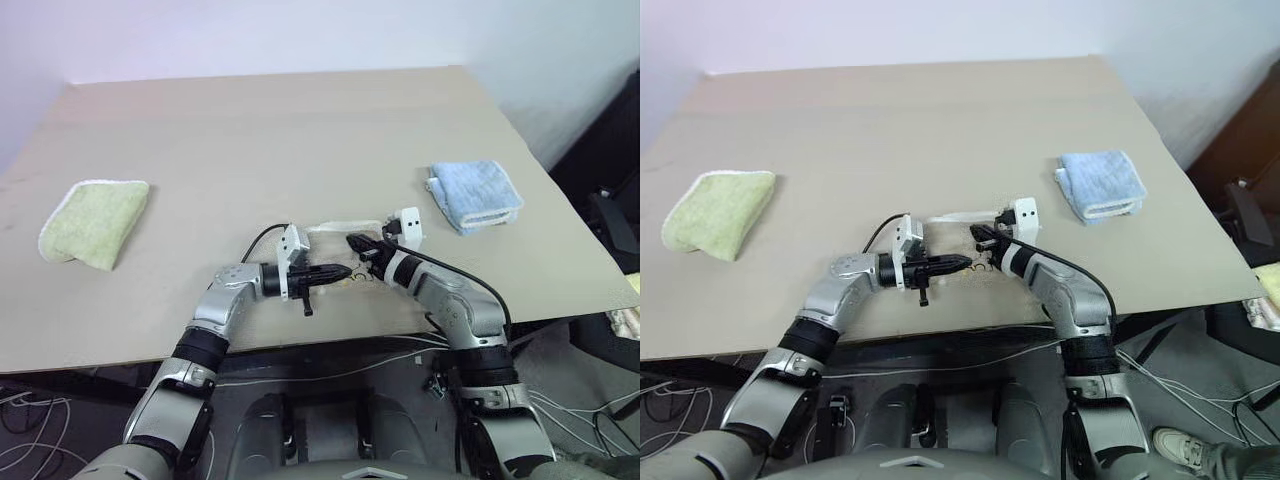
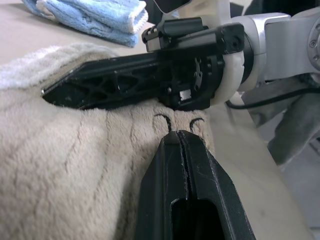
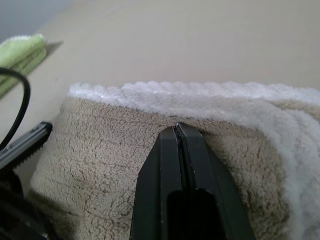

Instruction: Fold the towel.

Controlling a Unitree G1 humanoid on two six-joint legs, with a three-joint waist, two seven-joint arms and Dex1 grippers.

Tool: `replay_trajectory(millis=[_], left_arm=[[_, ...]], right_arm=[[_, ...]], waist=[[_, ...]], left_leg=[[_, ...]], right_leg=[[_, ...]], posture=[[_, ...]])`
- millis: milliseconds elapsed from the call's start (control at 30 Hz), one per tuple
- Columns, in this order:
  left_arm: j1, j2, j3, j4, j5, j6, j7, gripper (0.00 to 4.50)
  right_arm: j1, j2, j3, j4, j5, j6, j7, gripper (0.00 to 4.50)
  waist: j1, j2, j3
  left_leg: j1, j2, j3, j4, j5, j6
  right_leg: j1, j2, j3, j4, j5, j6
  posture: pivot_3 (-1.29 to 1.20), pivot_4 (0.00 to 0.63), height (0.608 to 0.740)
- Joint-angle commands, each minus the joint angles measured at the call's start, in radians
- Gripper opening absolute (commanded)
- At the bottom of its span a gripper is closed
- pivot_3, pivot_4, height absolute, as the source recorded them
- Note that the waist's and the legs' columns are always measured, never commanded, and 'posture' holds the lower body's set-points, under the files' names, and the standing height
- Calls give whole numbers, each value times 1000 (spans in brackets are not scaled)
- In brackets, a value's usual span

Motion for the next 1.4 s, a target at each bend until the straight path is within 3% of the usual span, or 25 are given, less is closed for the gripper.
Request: replay_trajectory(millis=[33,200,267,400,500,600,667,767,900,1167,1267,1400], left_arm=[[35,16,-9,35,29,21,-8,0],[-1,29,17,30,13,29,-29,0],[-24,34,39,21,1,38,-21,0],[-70,48,48,32,19,88,26,0],[-86,32,122,-24,-65,173,70,558],[-95,64,230,-118,-226,385,77,1508],[-83,103,264,-167,-282,482,65,2172],[-46,197,272,-229,-298,556,34,3217],[-27,253,287,-266,-292,564,53,4450],[5,343,221,-236,-137,418,64,4450],[35,373,207,-248,-97,366,53,4450],[63,365,203,-272,-85,369,82,4450]], right_arm=[[6,7,-4,30,-12,-14,-6,50],[-16,-46,-23,-34,44,4,88,214],[-28,-79,-23,-86,74,52,117,622],[-64,-133,-45,-164,118,115,133,1990],[-85,-164,-81,-236,187,184,138,3042],[-70,-214,-99,-312,248,249,164,4072],[-63,-236,-109,-334,270,269,166,4500],[-61,-276,-134,-326,293,305,166,4500],[-68,-330,-147,-288,297,343,170,4500],[-138,-444,-134,-61,325,512,263,4500],[-192,-480,-97,44,264,539,256,4500],[-275,-493,-66,156,263,613,305,4500]], waist=[[-1,0,-1],[1,0,-1],[2,0,-1],[3,0,-1],[3,0,-1],[4,0,0],[2,-1,0],[2,0,1],[9,0,1],[7,-1,2],[3,-1,2],[4,-1,2]], left_leg=[[0,1,-1,0,0,0],[0,1,-1,-1,0,0],[-3,1,-1,-1,0,0],[-5,0,0,-1,2,3],[-5,0,0,-1,2,3],[-7,1,0,-2,2,3],[-9,0,0,-2,2,3],[-9,0,0,-3,2,3],[-9,-1,0,-3,2,3],[-10,-2,1,-5,0,1],[-12,-1,2,-5,2,3],[-17,-2,2,-5,2,3]], right_leg=[[-1,0,0,0,0,0],[-2,-1,1,0,0,-1],[-3,-1,1,1,0,-1],[-5,-1,2,1,0,-1],[-6,-1,2,0,0,-1],[-7,-1,2,0,0,0],[-9,-1,2,0,0,0],[-9,-1,2,0,0,0],[-9,-1,1,0,0,0],[-11,-4,2,-1,-1,-1],[-13,-3,2,-1,-1,-2],[-18,-3,3,0,-1,-2]], posture=[[0,150,740],[0,150,740],[0,150,740],[0,150,740],[0,150,740],[0,150,740],[0,150,740],[0,150,740],[0,150,740],[0,150,740],[0,150,740],[0,150,740]])
